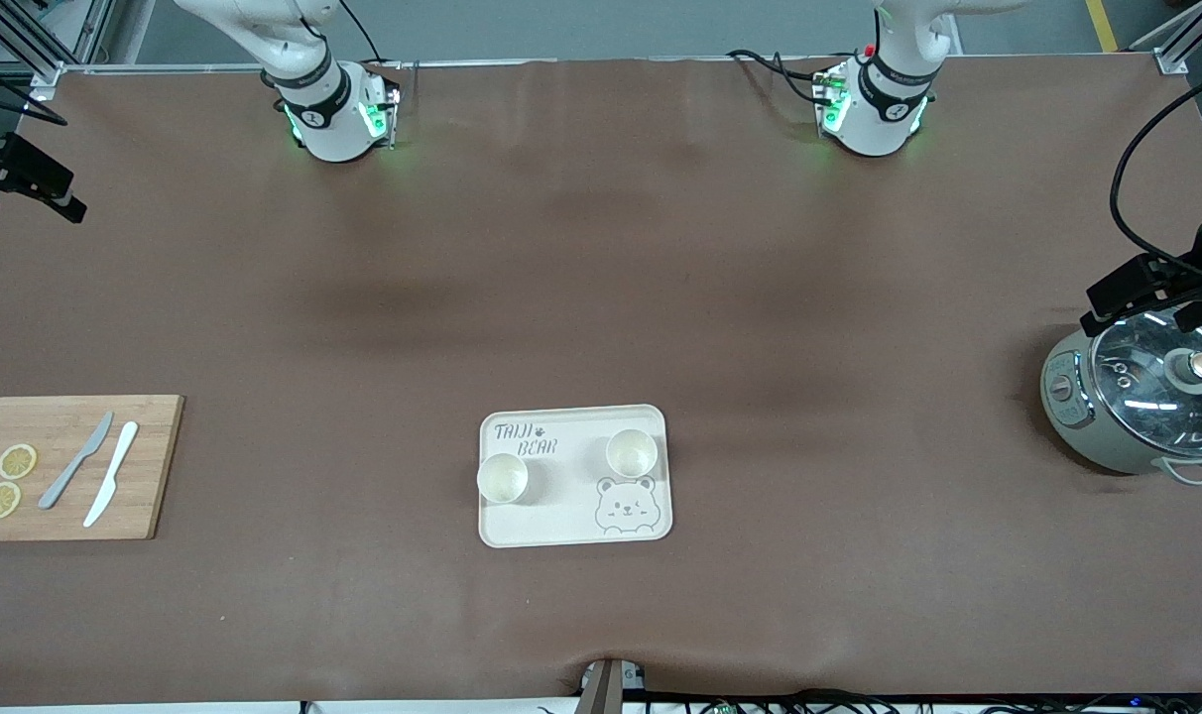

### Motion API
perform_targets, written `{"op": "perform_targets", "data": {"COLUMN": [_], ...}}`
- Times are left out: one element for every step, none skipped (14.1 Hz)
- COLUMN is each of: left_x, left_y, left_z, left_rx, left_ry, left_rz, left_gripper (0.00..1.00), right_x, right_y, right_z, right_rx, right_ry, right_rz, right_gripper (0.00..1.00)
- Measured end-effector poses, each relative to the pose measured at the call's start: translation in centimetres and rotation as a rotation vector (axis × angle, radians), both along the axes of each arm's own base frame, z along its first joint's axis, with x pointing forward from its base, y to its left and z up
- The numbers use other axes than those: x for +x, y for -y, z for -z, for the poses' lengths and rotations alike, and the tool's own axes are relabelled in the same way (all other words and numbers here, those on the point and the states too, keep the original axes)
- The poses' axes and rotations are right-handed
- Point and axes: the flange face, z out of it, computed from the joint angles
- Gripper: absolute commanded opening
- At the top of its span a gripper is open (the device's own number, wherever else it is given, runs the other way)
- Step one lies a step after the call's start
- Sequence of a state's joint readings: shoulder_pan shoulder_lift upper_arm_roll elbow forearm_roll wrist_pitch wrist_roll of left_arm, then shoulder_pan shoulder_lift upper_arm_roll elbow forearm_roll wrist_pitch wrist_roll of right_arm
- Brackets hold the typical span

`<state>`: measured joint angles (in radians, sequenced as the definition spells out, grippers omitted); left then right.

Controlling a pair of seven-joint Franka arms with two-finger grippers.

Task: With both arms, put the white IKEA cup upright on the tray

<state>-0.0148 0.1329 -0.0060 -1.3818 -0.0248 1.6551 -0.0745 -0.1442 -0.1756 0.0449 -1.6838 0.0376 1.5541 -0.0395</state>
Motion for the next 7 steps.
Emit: {"op": "perform_targets", "data": {"left_x": [-0.06, -0.16, -0.29, -0.38, -0.42, -0.44, -0.45], "left_y": [0.0, -0.02, -0.05, -0.1, -0.14, -0.12, -0.1], "left_z": [-0.08, -0.13, -0.19, -0.24, -0.28, -0.3, -0.3], "left_rx": [0.0, 0.0, 0.001, 0.001, 0.001, 0.001, 0.001], "left_ry": [-0.003, -0.01, -0.02, -0.025, -0.028, -0.029, -0.029], "left_rz": [0.0, 0.0, 0.0, -0.001, -0.001, -0.001, -0.001], "left_gripper": [1.0, 1.0, 1.0, 1.0, 1.0, 1.0, 1.0], "right_x": [0.0, 0.0, 0.0, 0.0, 0.0, 0.0, 0.01], "right_y": [-0.02, -0.02, -0.02, -0.02, -0.03, -0.04, -0.05], "right_z": [0.0, 0.0, 0.0, 0.0, 0.01, 0.01, 0.03], "right_rx": [0.0, 0.0, 0.0, 0.0, 0.0, 0.0, 0.0], "right_ry": [0.0, 0.0, 0.0, 0.0, 0.0, 0.0, -0.001], "right_rz": [0.0, 0.0, 0.0, 0.0, -0.001, -0.001, -0.001], "right_gripper": [1.0, 1.0, 1.0, 1.0, 1.0, 1.0, 1.0]}}
